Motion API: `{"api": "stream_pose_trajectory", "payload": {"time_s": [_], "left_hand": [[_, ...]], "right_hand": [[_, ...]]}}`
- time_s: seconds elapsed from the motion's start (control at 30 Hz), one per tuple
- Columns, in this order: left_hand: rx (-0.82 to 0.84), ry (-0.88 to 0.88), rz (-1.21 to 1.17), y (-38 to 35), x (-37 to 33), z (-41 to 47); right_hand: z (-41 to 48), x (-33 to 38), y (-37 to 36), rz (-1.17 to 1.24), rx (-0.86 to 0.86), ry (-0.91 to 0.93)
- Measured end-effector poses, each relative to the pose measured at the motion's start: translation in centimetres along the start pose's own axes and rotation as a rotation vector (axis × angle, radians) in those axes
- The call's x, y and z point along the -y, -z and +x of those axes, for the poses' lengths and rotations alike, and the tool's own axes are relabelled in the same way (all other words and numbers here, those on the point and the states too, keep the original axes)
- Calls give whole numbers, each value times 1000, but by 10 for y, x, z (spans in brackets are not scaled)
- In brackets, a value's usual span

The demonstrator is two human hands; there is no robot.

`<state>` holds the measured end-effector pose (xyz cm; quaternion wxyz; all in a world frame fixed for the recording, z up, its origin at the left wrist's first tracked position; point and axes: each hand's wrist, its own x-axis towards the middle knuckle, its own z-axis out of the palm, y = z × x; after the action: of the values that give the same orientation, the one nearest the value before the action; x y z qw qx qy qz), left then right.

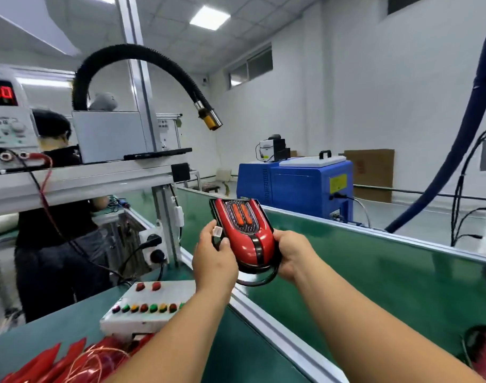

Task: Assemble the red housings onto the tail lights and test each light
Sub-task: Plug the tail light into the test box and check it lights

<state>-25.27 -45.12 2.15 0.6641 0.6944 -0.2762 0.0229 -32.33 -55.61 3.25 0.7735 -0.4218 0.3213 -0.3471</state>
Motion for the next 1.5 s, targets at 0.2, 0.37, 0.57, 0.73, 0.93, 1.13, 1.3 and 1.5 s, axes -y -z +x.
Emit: {"api": "stream_pose_trajectory", "payload": {"time_s": [0.2,0.37,0.57,0.73,0.93,1.13,1.3,1.5], "left_hand": [[161,455,-173,4,-4,37],[243,354,-150,1,11,35],[430,227,-164,-33,27,-9],[606,216,-179,-72,40,-63],[707,179,-96,-103,46,-113],[726,121,23,-109,50,-127],[718,62,103,-107,47,-131],[721,82,79,-106,46,-137]], "right_hand": [[4,5,-6,-45,-89,-147],[-14,0,5,-32,-75,-24],[-66,-38,61,-61,-238,232],[-96,-65,116,32,-461,264],[-126,-72,159,-20,-650,241],[-135,-78,175,-151,-637,189],[-143,-75,162,-169,-712,175],[-164,-108,130,-335,-802,458]]}}
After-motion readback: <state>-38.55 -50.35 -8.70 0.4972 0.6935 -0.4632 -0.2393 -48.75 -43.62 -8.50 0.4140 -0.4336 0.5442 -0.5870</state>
